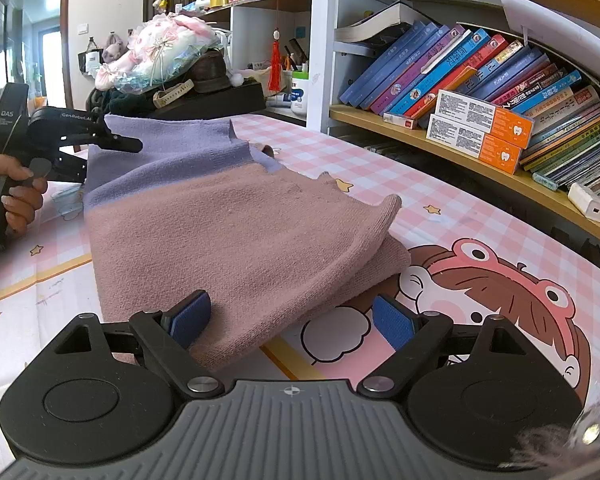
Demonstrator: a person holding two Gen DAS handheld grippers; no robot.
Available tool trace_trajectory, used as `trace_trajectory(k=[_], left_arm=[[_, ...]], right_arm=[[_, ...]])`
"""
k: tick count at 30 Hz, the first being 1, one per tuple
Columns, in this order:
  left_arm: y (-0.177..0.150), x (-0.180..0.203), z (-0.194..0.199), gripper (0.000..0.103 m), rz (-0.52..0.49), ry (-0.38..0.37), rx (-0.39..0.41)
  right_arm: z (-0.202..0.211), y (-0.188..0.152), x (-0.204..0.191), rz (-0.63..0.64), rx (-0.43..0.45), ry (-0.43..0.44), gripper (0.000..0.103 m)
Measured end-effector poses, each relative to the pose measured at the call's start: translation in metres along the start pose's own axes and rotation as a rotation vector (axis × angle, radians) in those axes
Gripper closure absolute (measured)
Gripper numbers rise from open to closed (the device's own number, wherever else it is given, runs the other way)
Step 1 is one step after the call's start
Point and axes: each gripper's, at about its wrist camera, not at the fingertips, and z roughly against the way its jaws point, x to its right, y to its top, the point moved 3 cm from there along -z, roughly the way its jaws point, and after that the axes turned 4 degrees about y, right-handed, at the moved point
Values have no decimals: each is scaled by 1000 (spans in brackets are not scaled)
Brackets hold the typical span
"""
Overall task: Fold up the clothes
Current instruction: 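Hold the lavender edge pinched in the left gripper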
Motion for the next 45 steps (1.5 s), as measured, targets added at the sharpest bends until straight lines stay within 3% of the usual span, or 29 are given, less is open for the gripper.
trace_trajectory(k=[38,41,45], left_arm=[[-1,1,0,60,-9,6,6],[-1,0,-1,65,-7,-1,-6],[1,-4,-5,82,23,-26,-40]], right_arm=[[0,0,1,-4,-1,4,15],[0,0,1,0,0,1,15],[0,0,0,2,0,0,15]])
